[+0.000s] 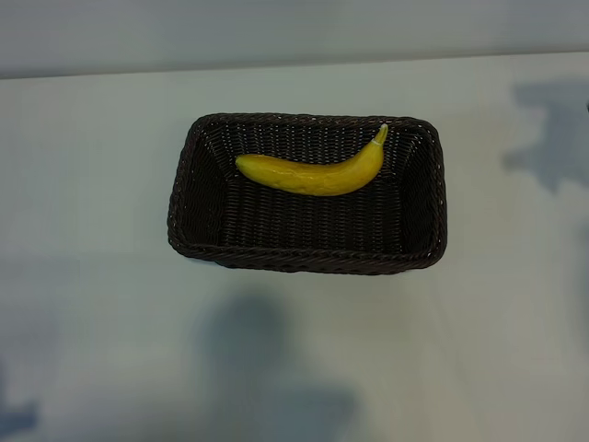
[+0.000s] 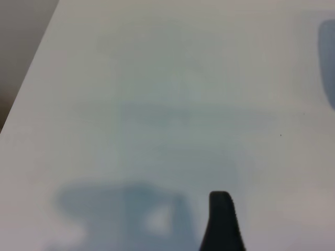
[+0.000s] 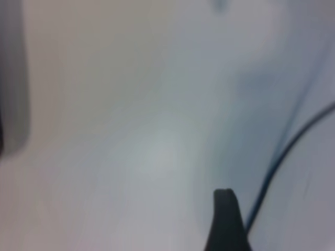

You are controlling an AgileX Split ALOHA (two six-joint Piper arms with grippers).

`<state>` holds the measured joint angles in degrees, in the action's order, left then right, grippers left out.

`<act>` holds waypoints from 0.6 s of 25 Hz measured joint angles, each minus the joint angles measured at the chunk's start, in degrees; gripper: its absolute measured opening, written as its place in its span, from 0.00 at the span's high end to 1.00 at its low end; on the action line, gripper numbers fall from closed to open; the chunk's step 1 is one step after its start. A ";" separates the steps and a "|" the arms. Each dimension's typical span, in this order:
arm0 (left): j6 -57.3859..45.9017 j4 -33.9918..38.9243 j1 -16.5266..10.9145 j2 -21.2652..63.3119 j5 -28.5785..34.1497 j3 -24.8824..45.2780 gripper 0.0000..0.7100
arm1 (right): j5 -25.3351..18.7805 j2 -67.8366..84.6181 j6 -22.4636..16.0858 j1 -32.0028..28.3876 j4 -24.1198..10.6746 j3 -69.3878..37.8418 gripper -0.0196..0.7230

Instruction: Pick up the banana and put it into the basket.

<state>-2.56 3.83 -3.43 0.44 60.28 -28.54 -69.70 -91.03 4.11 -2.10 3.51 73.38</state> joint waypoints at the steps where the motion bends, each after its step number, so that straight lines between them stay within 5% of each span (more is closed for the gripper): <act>1: 0.00 0.00 0.00 0.00 0.00 0.00 0.23 | -0.08 2.31 0.00 0.00 0.00 -3.07 0.30; 15: 0.25 0.00 0.00 0.00 0.00 0.00 0.23 | 1.57 37.35 -0.24 0.00 0.40 -34.10 0.30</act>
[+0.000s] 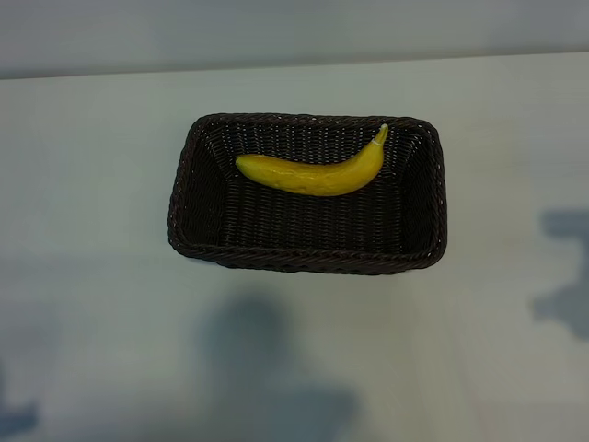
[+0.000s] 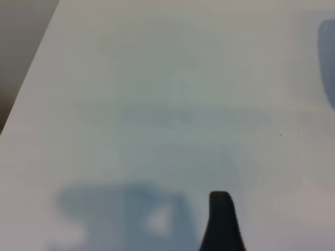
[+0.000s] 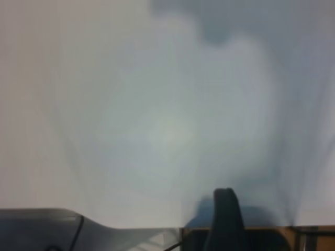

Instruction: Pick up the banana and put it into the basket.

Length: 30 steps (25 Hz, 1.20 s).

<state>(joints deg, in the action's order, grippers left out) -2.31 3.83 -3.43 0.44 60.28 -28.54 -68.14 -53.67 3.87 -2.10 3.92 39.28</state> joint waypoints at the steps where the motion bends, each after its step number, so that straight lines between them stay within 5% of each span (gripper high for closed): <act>1: 0.00 0.00 0.00 0.00 0.00 0.00 0.23 | 0.60 1.94 0.00 0.00 0.00 -2.02 0.30; 8: -0.05 0.00 0.00 0.00 -0.05 0.00 0.23 | 5.71 17.74 0.00 0.00 -0.07 -11.23 0.30; 30: -0.05 0.00 0.00 0.00 -0.05 0.00 0.23 | 6.34 52.20 0.00 0.00 -0.11 -11.43 0.30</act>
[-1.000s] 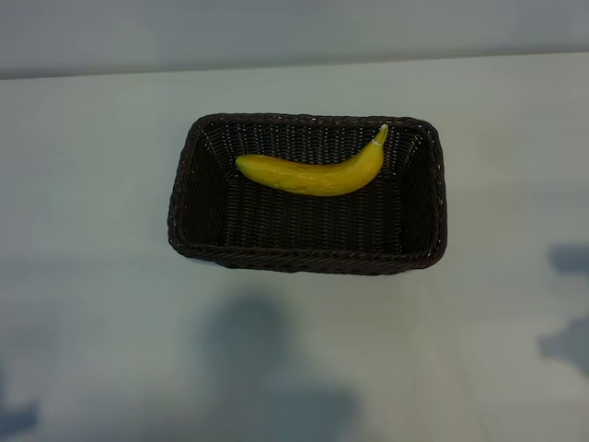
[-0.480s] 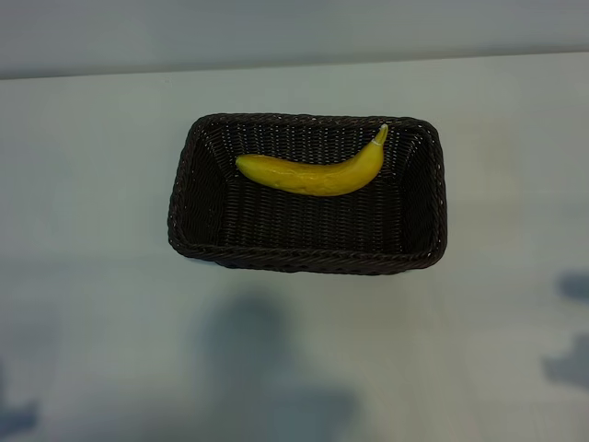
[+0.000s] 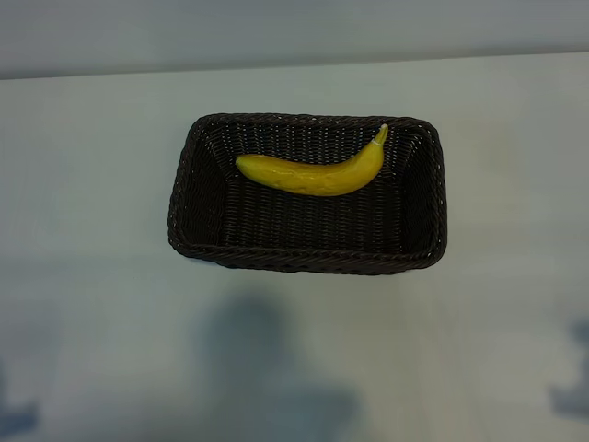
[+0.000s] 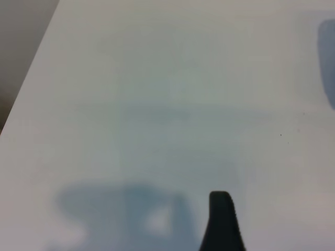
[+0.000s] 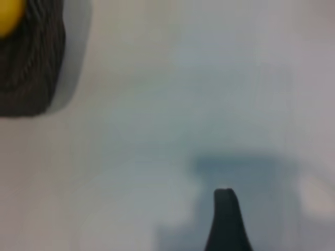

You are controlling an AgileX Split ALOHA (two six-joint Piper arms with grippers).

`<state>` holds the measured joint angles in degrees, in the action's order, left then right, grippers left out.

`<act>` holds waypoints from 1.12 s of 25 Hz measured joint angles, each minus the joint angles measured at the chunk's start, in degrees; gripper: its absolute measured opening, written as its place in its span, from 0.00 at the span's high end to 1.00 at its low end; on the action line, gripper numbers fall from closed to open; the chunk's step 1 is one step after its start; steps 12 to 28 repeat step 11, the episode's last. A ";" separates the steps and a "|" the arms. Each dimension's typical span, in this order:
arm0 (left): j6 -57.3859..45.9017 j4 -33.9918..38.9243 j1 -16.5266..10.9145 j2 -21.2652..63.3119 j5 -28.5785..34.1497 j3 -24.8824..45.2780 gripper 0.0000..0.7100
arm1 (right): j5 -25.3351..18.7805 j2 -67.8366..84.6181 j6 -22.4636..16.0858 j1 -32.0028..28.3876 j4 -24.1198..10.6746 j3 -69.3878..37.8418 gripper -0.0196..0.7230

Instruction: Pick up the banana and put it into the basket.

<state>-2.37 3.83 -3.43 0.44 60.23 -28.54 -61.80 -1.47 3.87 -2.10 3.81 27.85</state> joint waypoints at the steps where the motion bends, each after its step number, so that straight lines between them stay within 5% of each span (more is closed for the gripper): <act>1: 0.00 0.00 0.00 0.00 0.00 0.00 0.23 | -0.09 1.24 0.00 0.00 0.00 0.00 0.30; 28: -0.05 0.00 0.00 0.00 0.00 0.00 0.23 | -0.13 1.88 0.00 0.00 0.00 0.00 0.30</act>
